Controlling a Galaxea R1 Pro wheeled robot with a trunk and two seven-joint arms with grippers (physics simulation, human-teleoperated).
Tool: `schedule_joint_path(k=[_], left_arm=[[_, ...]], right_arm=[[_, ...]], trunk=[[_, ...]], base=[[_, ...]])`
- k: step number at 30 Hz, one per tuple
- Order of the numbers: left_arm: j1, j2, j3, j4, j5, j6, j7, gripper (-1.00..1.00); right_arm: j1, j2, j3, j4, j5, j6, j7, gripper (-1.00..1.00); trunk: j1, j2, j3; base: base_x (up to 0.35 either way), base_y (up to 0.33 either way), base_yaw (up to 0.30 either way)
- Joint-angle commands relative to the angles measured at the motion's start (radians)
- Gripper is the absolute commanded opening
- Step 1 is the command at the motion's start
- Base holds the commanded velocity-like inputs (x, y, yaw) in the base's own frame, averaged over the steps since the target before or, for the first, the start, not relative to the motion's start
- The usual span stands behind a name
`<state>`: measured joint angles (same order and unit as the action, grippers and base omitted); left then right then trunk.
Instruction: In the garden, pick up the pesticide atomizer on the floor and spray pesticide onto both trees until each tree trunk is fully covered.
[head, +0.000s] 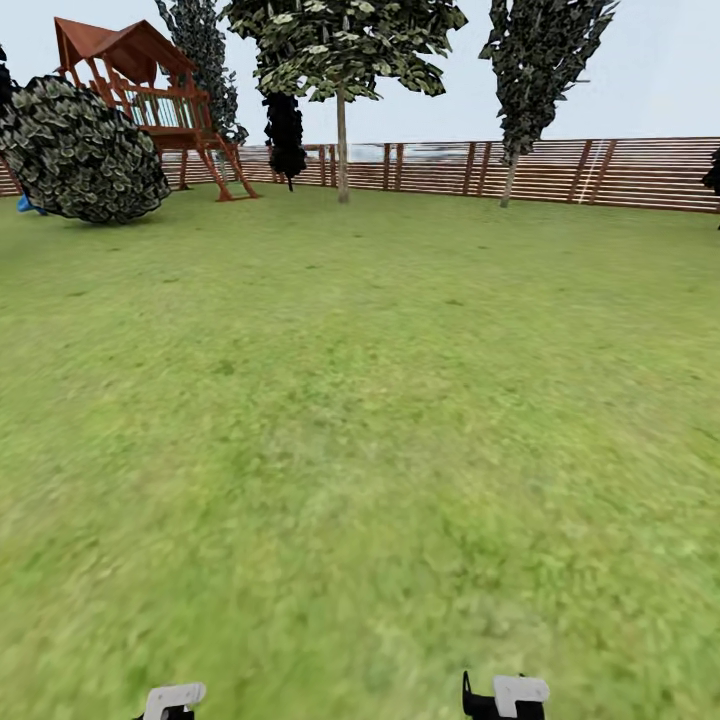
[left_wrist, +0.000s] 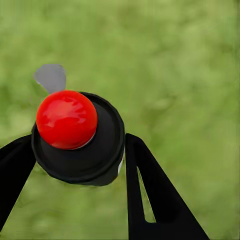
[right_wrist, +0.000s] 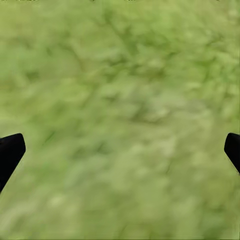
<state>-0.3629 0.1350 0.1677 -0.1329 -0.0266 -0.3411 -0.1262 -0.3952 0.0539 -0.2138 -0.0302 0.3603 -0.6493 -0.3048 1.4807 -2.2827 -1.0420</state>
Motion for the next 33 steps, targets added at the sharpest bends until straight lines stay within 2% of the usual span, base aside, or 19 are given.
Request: schedule_joint_path(k=[1, 8, 17, 33], left_arm=[[-0.001, 0.0, 0.009, 0.001, -0.003, -0.002, -0.007, -1.0], [-0.001, 0.0, 0.038, 0.001, -0.003, -0.004, -0.009, -1.0], [-0.001, -0.007, 0.041, 0.001, -0.003, -0.006, -0.009, -1.0], [-0.001, -0.003, 0.041, 0.001, -0.004, -0.006, -0.009, -1.0]], right_arm=[[-0.001, -0.001, -0.005, 0.002, 0.011, -0.001, -0.007, 1.0], [-0.001, -0.001, -0.005, 0.004, 0.011, -0.001, -0.007, 1.0], [-0.001, -0.001, -0.006, 0.004, 0.011, -0.001, -0.007, 1.0], [-0.001, -0.001, -0.006, 0.004, 0.011, -0.001, -0.007, 1.0]], trunk=[[0.0, 0.0, -0.001], [0.0, 0.0, -0.001], [0.0, 0.0, -0.001], [0.0, 0.0, -0.001]], base=[[0.337, 0.0, 0.0], [0.337, 0.0, 0.0], [0.337, 0.0, 0.0], [0.337, 0.0, 0.0]])
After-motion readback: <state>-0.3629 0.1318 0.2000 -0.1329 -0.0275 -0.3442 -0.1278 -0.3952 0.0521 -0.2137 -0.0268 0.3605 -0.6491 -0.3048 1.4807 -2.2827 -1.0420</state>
